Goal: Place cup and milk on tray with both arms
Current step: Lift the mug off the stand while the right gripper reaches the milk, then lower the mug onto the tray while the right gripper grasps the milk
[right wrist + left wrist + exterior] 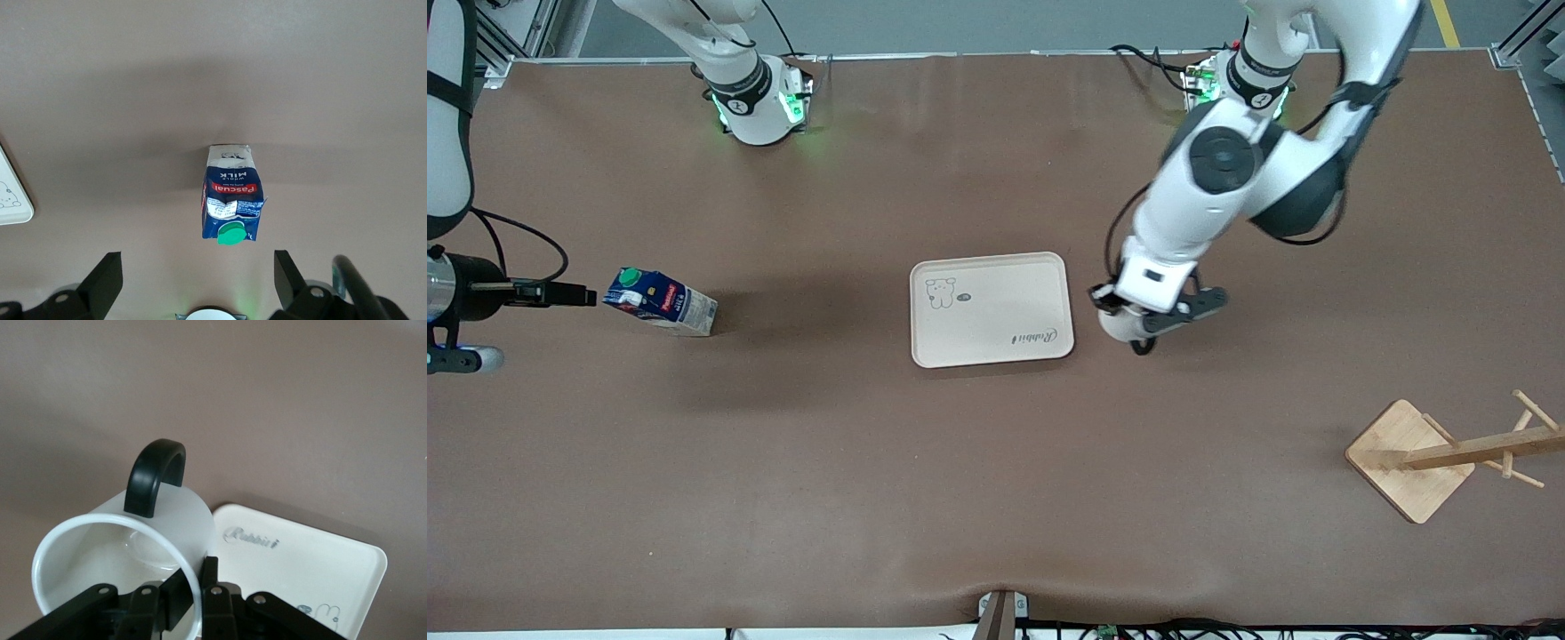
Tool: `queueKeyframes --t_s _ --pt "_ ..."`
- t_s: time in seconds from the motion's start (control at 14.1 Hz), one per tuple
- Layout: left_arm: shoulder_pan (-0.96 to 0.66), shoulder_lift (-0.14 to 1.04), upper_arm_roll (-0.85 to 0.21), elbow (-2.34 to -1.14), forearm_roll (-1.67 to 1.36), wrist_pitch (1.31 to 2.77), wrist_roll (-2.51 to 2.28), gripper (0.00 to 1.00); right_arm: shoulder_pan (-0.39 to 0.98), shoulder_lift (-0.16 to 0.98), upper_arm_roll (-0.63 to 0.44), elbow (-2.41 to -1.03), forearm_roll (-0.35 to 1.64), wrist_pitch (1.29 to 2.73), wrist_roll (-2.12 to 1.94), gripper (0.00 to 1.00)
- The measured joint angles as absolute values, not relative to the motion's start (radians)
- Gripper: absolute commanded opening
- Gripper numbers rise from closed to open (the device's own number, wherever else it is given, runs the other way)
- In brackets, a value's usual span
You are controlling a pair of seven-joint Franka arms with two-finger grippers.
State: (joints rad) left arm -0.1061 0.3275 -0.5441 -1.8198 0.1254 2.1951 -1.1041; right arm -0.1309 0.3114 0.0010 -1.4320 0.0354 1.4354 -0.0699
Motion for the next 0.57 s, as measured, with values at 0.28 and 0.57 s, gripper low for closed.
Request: queueKeyframes --t_s 0.28,0.57 --pt "-0.254 0.492 -0.542 -1.711 0.225 2.196 -1.355 0.0 -0.129 0.311 0.002 -1.431 0.037 1.439 -0.07 1.0" --pt "-0.326 0.622 -0.54 -1.646 0.231 2.196 -1.424 0.0 -0.107 0.311 0.003 -1.43 0.037 1.439 -0.069 1.0"
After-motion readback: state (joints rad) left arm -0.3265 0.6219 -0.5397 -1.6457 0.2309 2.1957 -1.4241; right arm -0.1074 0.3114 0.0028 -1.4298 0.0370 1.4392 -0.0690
